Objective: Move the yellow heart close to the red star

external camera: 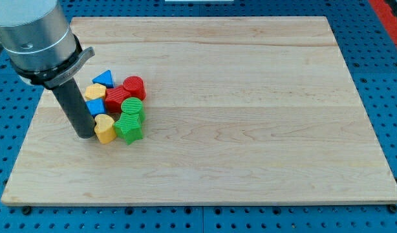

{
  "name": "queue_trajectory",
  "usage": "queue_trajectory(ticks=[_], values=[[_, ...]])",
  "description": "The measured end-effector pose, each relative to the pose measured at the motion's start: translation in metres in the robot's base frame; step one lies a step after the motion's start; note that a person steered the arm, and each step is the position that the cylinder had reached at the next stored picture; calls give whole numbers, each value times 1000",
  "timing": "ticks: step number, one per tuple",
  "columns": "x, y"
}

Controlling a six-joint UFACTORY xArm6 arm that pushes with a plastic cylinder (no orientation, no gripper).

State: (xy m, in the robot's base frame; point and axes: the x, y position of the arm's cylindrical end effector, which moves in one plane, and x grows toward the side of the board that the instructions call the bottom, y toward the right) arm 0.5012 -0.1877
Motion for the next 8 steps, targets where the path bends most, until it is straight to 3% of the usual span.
queue_trajectory(ticks=[2, 4, 5, 8], values=[[-21, 0], [0, -14], [-15, -45], [-114, -29]])
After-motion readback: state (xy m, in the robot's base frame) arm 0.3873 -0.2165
